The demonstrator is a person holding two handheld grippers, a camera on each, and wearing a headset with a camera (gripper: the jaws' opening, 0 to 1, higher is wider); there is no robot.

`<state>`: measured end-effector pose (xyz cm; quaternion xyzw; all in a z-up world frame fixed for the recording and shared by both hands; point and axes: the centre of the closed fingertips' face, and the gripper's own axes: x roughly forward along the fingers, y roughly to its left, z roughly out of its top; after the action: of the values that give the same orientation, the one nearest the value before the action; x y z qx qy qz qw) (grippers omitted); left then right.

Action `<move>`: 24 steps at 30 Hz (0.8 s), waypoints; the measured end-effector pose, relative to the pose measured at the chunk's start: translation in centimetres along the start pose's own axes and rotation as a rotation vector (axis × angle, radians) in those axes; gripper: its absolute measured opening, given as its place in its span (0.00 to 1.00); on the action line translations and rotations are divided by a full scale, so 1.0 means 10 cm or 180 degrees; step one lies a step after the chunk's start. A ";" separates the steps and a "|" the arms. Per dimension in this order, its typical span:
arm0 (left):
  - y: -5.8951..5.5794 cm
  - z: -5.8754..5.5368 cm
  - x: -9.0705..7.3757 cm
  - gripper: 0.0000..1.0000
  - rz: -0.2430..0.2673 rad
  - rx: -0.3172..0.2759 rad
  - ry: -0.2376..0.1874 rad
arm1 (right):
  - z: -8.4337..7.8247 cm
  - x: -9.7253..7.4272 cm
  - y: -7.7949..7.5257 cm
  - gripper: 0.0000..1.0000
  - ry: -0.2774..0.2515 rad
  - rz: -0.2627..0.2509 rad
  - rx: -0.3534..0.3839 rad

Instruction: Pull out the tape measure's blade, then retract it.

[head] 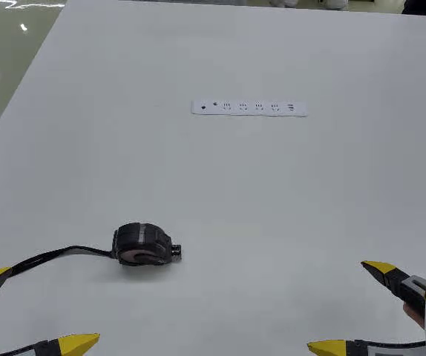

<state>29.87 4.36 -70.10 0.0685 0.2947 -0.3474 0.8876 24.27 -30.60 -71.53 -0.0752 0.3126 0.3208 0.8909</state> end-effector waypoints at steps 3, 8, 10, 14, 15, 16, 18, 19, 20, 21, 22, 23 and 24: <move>0.00 0.00 0.00 0.99 0.0001 0.0034 0.0013 | -0.01 0.00 0.00 0.99 0.0004 0.0002 0.0012; 0.00 0.00 -0.01 0.98 0.0016 0.0080 0.0009 | -0.03 0.00 0.02 0.99 0.0012 0.0014 0.0011; 0.01 0.00 -0.01 0.97 0.0032 0.0088 0.0004 | -0.03 0.00 0.03 0.99 0.0009 0.0017 0.0018; 0.03 0.02 -0.02 0.93 0.0060 0.0108 -0.0025 | -0.02 0.00 0.03 0.99 -0.0005 0.0018 0.0016; 0.02 0.02 -0.02 0.91 0.0043 0.0105 -0.0021 | -0.02 0.00 0.03 0.99 0.0000 0.0017 0.0011; 0.03 0.01 -0.01 0.92 0.0063 0.0127 -0.0004 | -0.03 0.00 0.03 0.99 0.0005 0.0020 0.0010; 0.01 0.03 -0.02 0.86 0.0014 0.0082 -0.0020 | -0.03 0.00 0.03 0.99 0.0008 0.0019 -0.0003; 0.01 0.03 -0.02 0.82 0.0023 0.0092 -0.0009 | -0.03 -0.01 0.03 0.99 0.0008 0.0022 -0.0005; 0.00 0.03 -0.01 0.88 0.0014 0.0103 -0.0010 | -0.03 0.00 0.03 0.99 0.0006 0.0024 -0.0001; -0.01 0.05 -0.01 0.93 0.0017 0.0141 -0.0054 | -0.03 0.00 0.03 0.99 0.0010 0.0018 -0.0003; -0.01 0.05 -0.01 0.95 0.0018 0.0151 -0.0037 | -0.03 0.00 0.03 0.99 0.0011 0.0018 -0.0007; -0.01 0.04 0.00 0.95 0.0013 0.0152 -0.0024 | -0.02 -0.01 0.03 0.99 0.0004 0.0024 0.0004; -0.01 0.03 0.00 0.96 0.0021 0.0155 -0.0028 | -0.02 -0.01 0.03 0.99 0.0004 0.0022 0.0002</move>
<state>29.97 4.19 -69.80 0.0894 0.2821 -0.3518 0.8881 23.95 -30.50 -71.65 -0.0740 0.3135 0.3237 0.8897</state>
